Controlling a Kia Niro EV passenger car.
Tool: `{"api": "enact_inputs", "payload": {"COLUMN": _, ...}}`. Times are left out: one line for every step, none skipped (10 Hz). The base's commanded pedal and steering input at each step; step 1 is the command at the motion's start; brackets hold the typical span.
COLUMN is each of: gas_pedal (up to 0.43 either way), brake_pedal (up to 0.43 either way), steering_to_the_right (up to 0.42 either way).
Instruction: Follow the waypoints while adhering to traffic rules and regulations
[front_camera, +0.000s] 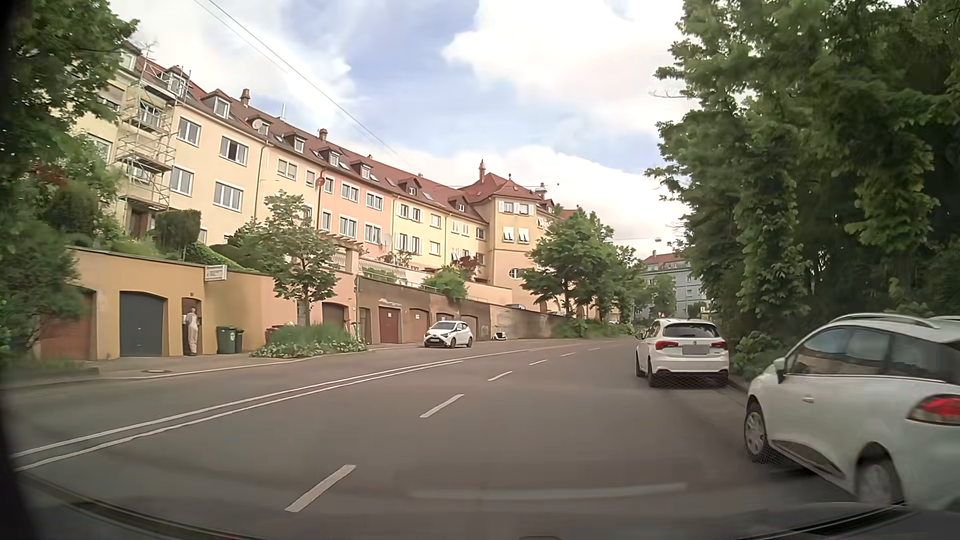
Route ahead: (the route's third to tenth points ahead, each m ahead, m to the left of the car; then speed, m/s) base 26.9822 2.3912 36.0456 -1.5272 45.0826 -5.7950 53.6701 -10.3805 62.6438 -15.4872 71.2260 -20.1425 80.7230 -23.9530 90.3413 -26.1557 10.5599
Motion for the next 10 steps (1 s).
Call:
{"api": "enact_inputs", "payload": {"gas_pedal": 0.15, "brake_pedal": 0.0, "steering_to_the_right": 0.051}}
{"api": "enact_inputs", "payload": {"gas_pedal": 0.15, "brake_pedal": 0.0, "steering_to_the_right": 0.051}}
{"api": "enact_inputs", "payload": {"gas_pedal": 0.15, "brake_pedal": 0.0, "steering_to_the_right": 0.051}}
{"api": "enact_inputs", "payload": {"gas_pedal": 0.15, "brake_pedal": 0.0, "steering_to_the_right": 0.051}}
{"api": "enact_inputs", "payload": {"gas_pedal": 0.15, "brake_pedal": 0.0, "steering_to_the_right": 0.051}}
{"api": "enact_inputs", "payload": {"gas_pedal": 0.15, "brake_pedal": 0.0, "steering_to_the_right": 0.051}}
{"api": "enact_inputs", "payload": {"gas_pedal": 0.15, "brake_pedal": 0.0, "steering_to_the_right": 0.051}}
{"api": "enact_inputs", "payload": {"gas_pedal": 0.15, "brake_pedal": 0.0, "steering_to_the_right": 0.051}}
{"api": "enact_inputs", "payload": {"gas_pedal": 0.15, "brake_pedal": 0.0, "steering_to_the_right": 0.051}}
{"api": "enact_inputs", "payload": {"gas_pedal": 0.15, "brake_pedal": 0.0, "steering_to_the_right": 0.051}}
